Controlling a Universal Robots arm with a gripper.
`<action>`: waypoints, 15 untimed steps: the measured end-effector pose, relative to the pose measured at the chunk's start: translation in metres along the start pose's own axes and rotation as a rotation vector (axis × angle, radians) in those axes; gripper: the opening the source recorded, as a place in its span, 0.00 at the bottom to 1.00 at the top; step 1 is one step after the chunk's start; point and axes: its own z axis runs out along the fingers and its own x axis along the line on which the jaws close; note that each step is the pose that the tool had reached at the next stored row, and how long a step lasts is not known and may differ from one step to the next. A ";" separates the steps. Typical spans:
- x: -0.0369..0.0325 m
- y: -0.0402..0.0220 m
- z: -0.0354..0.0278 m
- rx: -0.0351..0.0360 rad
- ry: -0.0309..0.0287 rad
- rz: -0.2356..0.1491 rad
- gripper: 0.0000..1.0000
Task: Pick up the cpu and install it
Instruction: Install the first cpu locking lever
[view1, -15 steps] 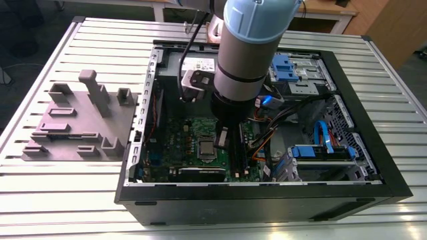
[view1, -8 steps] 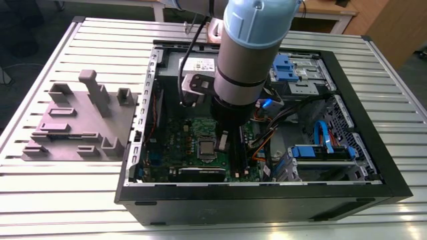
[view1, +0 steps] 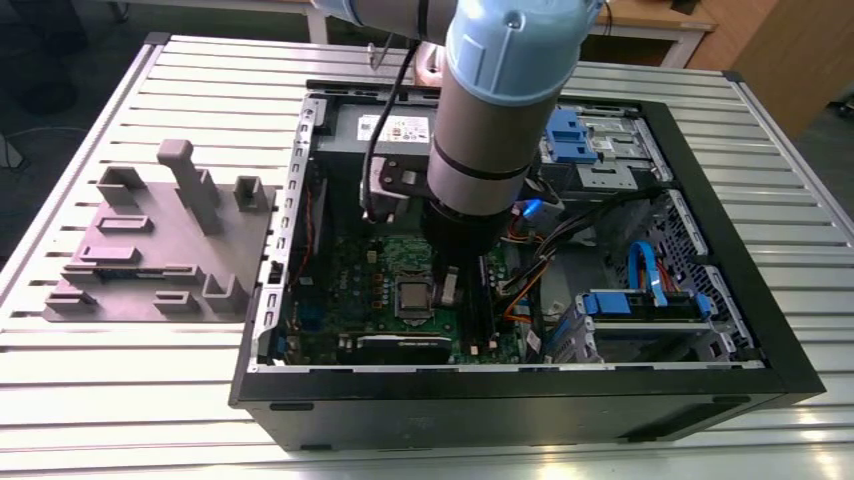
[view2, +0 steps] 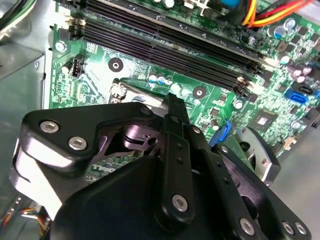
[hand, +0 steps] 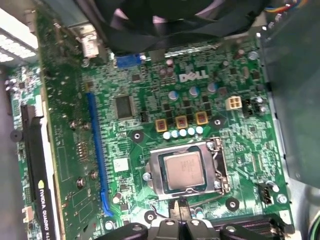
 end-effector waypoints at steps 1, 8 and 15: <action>0.0002 0.0000 0.0004 0.0003 0.0003 -0.009 0.10; 0.0024 -0.0008 0.0042 0.0008 0.0010 -0.021 0.10; 0.0024 -0.0013 0.0103 0.0018 0.0021 -0.053 0.10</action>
